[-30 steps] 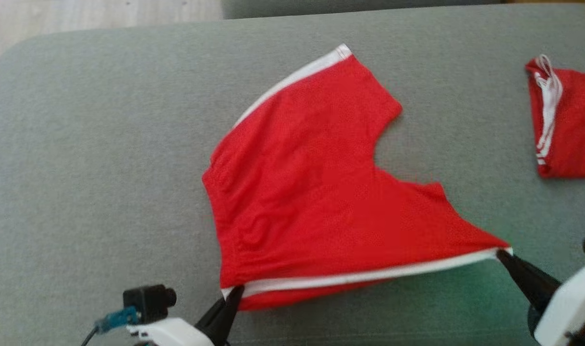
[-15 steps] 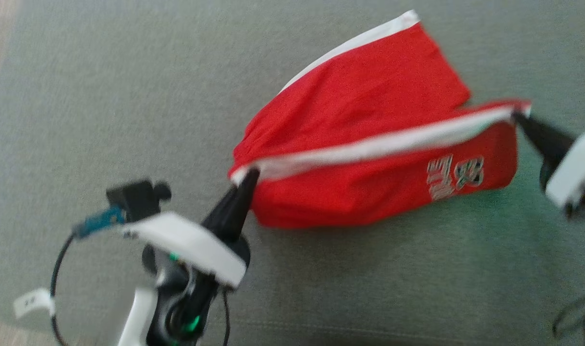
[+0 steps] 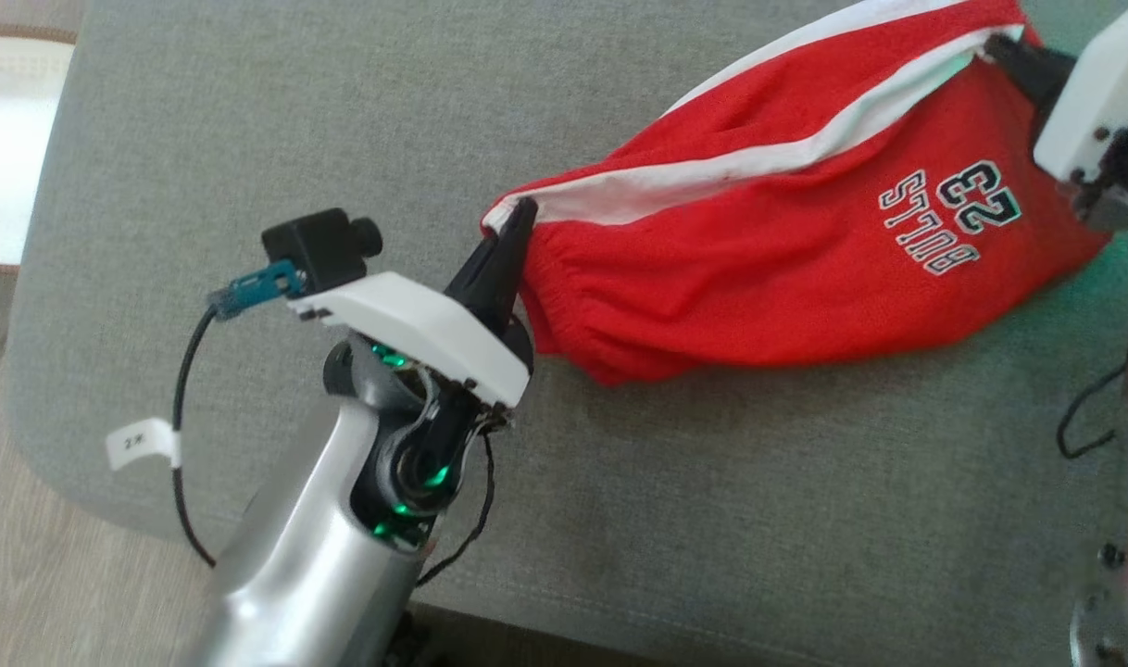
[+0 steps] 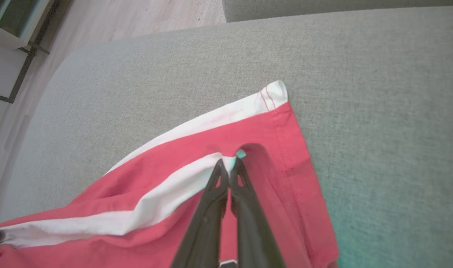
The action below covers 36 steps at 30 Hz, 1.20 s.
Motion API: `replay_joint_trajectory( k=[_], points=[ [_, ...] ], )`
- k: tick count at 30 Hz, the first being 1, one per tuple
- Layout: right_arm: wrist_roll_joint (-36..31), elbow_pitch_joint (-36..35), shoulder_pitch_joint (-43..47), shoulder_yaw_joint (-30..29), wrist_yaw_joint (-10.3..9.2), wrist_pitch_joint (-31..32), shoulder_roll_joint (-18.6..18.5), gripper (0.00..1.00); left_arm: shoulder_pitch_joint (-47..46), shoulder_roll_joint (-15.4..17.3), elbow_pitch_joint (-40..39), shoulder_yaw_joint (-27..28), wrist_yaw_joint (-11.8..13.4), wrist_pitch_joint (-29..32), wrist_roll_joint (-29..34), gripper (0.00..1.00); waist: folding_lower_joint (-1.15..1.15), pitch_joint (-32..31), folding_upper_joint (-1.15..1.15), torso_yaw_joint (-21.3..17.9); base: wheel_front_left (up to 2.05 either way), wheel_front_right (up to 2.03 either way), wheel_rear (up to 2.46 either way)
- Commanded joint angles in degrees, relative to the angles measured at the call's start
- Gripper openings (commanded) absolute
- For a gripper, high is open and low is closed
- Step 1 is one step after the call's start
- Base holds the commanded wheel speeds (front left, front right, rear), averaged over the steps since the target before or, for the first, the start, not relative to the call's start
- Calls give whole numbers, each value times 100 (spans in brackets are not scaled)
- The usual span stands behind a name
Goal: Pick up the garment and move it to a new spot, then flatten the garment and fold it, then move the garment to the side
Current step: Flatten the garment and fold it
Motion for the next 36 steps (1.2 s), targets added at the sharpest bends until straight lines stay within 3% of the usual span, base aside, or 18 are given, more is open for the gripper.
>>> replay_joint_trajectory(
  k=[1,16,17,18,19,20,28,33,36],
  points=[
    [-48,-100,-321,143,39,-99,-39,0,-240,51,-48,89,-6,-141,-63,0,0,61,0,52,0,0,0],
    [-328,773,-939,171,39,-828,-104,3,-758,50,559,-318,76,-749,-220,0,0,270,0,66,0,0,0],
    [-346,764,-950,229,39,-946,-118,56,-788,50,582,-310,111,-809,-228,13,0,283,0,59,0,0,0],
    [-368,758,-953,260,39,-1091,-141,100,-820,50,608,-311,141,-862,-207,40,0,290,0,49,0,0,0],
    [-412,766,-961,248,39,-1245,-170,100,-848,50,629,-310,171,-923,-159,92,0,294,0,39,0,0,0],
    [-438,789,-970,244,39,-1351,-192,100,-861,50,644,-303,205,-975,-121,100,0,293,0,25,0,0,0],
    [-252,553,-839,350,39,-1575,-413,100,-558,303,362,-392,512,-1376,370,100,0,182,0,-94,0,0,0],
    [-33,62,-273,605,39,-969,-663,100,-39,523,-140,-559,855,-1946,1016,100,0,159,0,-148,0,0,0],
    [-67,-156,-62,579,39,-814,-685,100,176,488,-227,-682,866,-2014,1079,100,0,186,0,-119,0,0,0]
  ],
)
